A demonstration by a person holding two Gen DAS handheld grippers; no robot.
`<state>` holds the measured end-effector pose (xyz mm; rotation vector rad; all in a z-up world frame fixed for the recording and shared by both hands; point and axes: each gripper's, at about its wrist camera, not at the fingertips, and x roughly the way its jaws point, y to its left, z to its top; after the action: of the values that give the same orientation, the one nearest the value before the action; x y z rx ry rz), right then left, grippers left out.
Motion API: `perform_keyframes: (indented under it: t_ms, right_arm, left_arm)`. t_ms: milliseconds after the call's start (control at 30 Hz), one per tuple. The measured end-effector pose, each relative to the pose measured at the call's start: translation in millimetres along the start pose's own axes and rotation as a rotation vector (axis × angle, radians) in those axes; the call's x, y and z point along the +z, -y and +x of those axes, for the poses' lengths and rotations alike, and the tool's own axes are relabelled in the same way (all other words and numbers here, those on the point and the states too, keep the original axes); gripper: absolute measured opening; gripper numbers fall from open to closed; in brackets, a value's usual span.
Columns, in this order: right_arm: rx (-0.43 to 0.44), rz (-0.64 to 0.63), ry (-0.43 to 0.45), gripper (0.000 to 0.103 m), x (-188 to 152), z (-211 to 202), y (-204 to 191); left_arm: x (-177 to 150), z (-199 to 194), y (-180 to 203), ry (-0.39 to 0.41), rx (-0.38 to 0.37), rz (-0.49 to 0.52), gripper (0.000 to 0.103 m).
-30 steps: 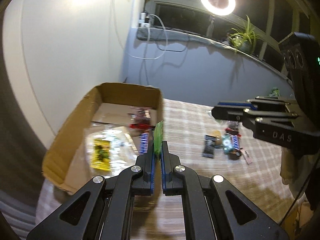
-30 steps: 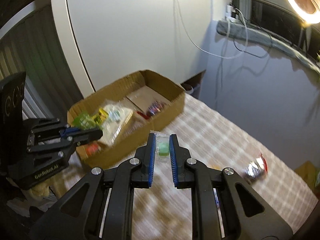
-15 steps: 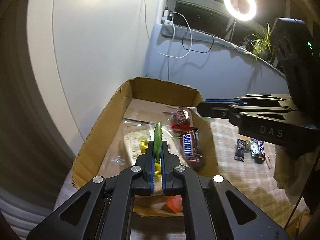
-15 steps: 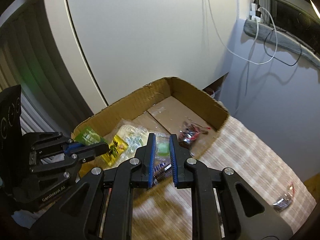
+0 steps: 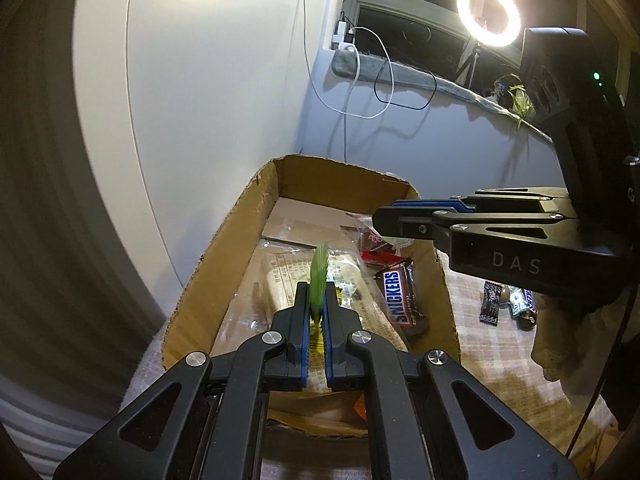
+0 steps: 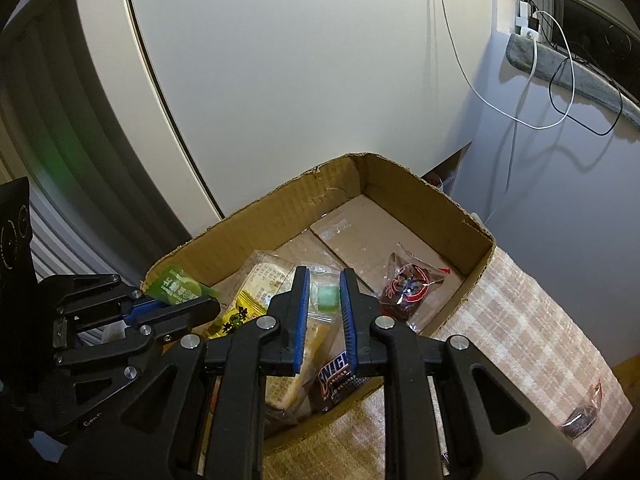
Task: Organize snacks
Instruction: 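Carry both packets into the cardboard box and open both grippers, then move both grippers back to the remaining candies on the table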
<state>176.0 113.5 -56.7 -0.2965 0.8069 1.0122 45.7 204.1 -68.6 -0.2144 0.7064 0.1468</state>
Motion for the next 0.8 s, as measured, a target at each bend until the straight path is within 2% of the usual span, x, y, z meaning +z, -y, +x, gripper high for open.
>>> perform_keyframes:
  t_ms: [33, 100, 133, 233, 267, 333, 467, 533, 600, 733, 800]
  right_arm:
    - [-0.003, 0.000, 0.001, 0.016, 0.1, -0.7, -0.2]
    - [-0.008, -0.003, 0.002, 0.016, 0.8, -2.3, -1.2]
    - [-0.010, -0.004, 0.002, 0.021, 1.4, -2.5, -1.4]
    - [-0.024, -0.008, 0.018, 0.048, 0.4, -7.5, -2.8]
    - [-0.027, -0.008, 0.026, 0.051, 0.3, -10.3, -2.6]
    - [-0.032, -0.003, 0.034, 0.053, 0.2, -14.4, -1.6]
    - [-0.051, 0.004, 0.051, 0.069, -0.8, -23.2, 0.8]
    - [-0.061, 0.007, 0.062, 0.071, -2.5, -30.2, 2.4]
    - [-0.066, 0.012, 0.065, 0.071, -4.1, -35.9, 4.0]
    - [-0.089, 0.011, 0.073, 0.082, -9.9, -49.1, 7.9]
    - [-0.104, 0.014, 0.071, 0.082, -15.3, -58.2, 12.9]
  left_arm:
    - [0.1, -0.1, 0.1, 0.002, 0.001, 0.000, 0.012]
    - [0.2, -1.0, 0.0, 0.006, -0.002, -0.002, 0.015]
    - [0.4, -1.5, 0.1, 0.008, 0.001, -0.002, 0.016]
    - [0.3, -2.9, 0.1, 0.011, 0.008, -0.005, 0.017]
    - [0.2, -3.5, 0.2, 0.011, 0.011, -0.005, 0.018]
    - [-0.3, -4.9, 0.9, 0.013, 0.014, -0.008, 0.028]
    - [0.0, -9.3, 3.3, 0.024, 0.016, -0.009, 0.035]
    - [0.6, -10.6, 5.6, 0.026, 0.015, -0.008, 0.041]
    - [1.2, -11.8, 8.8, 0.029, 0.009, -0.003, 0.041]
    - [1.8, -14.8, 17.2, 0.034, -0.004, 0.007, 0.043]
    - [2.3, -15.9, 23.0, 0.033, -0.020, 0.013, 0.043]
